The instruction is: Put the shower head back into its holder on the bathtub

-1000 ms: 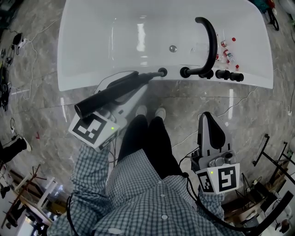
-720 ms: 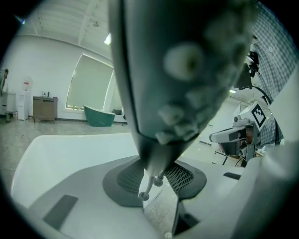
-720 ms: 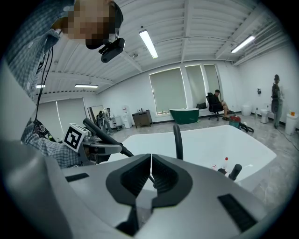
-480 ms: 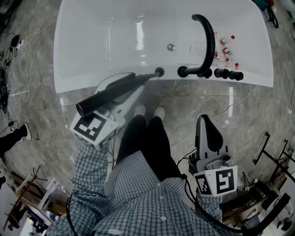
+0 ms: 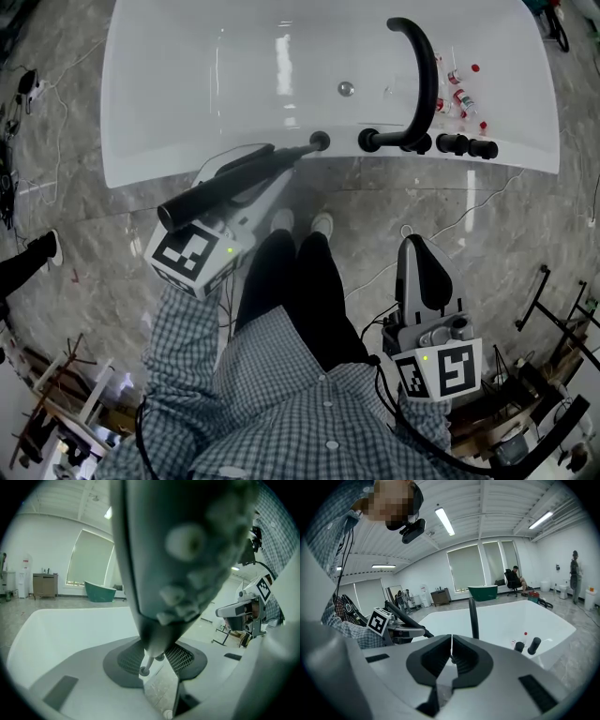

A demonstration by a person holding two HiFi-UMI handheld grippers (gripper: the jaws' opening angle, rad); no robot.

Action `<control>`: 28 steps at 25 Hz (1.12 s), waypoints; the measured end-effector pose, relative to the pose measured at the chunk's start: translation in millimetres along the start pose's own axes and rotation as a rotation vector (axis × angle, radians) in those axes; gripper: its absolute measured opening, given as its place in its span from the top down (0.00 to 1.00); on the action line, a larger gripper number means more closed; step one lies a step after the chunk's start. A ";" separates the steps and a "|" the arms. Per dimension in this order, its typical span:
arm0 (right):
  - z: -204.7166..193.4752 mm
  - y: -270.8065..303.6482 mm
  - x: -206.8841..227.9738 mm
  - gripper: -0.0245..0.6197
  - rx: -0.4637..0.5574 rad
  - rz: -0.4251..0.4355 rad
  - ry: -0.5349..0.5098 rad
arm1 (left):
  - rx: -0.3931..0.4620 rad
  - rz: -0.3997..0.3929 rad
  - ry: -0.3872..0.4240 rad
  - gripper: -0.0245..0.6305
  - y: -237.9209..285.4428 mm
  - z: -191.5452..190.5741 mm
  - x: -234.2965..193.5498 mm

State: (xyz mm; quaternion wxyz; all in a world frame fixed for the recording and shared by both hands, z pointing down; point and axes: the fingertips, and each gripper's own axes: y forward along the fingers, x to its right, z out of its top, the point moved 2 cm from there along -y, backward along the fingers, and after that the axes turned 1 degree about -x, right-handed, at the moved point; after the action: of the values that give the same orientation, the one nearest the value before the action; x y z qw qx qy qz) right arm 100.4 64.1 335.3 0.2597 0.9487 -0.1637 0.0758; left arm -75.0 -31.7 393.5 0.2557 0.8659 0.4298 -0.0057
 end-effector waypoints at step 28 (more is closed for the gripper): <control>-38.2 25.0 48.1 0.93 -0.022 -0.004 0.064 | -0.072 0.009 -0.034 0.75 76.2 -71.9 -13.6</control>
State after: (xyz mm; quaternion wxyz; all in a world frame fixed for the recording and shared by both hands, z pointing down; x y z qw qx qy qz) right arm 134.4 50.5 390.6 0.2752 0.9433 -0.1540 0.1038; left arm -41.7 -47.6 492.5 0.2941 0.8580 0.4212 -0.0039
